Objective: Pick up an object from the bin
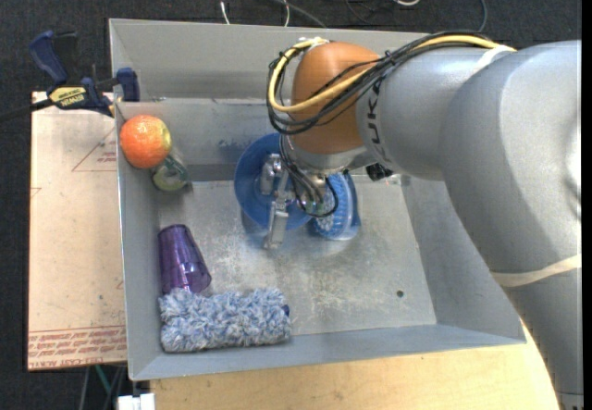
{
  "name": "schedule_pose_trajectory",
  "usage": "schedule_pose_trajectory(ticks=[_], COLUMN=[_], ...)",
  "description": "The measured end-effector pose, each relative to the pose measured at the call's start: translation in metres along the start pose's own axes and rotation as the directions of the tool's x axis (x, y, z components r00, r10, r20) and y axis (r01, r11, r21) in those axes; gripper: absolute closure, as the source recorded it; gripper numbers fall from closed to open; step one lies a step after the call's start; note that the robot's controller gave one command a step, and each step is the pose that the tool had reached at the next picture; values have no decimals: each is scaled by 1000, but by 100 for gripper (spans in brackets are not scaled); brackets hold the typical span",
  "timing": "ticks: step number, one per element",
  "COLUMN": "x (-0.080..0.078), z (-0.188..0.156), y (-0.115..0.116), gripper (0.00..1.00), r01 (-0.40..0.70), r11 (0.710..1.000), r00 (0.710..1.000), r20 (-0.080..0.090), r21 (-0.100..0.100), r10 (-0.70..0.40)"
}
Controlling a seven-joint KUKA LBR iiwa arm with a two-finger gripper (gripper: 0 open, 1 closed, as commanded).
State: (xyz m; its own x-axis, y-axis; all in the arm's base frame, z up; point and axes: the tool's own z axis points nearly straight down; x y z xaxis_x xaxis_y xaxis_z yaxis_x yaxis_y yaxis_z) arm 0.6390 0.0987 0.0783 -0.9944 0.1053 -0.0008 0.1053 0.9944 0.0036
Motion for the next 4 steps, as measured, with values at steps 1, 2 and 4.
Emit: schedule_pose_trajectory(ticks=[1, 2, 4], x=[-2, -4, -2], z=[10, 9, 11], y=[-5, -4, -4], gripper=[0, 0, 100], r01=[34, -5, -3], r11=[999, 1000, 1000], r00=[999, 1000, 1000], r20=[12, -1, -12], r21=[-4, -4, -3], r10=[-34, 5, 3])
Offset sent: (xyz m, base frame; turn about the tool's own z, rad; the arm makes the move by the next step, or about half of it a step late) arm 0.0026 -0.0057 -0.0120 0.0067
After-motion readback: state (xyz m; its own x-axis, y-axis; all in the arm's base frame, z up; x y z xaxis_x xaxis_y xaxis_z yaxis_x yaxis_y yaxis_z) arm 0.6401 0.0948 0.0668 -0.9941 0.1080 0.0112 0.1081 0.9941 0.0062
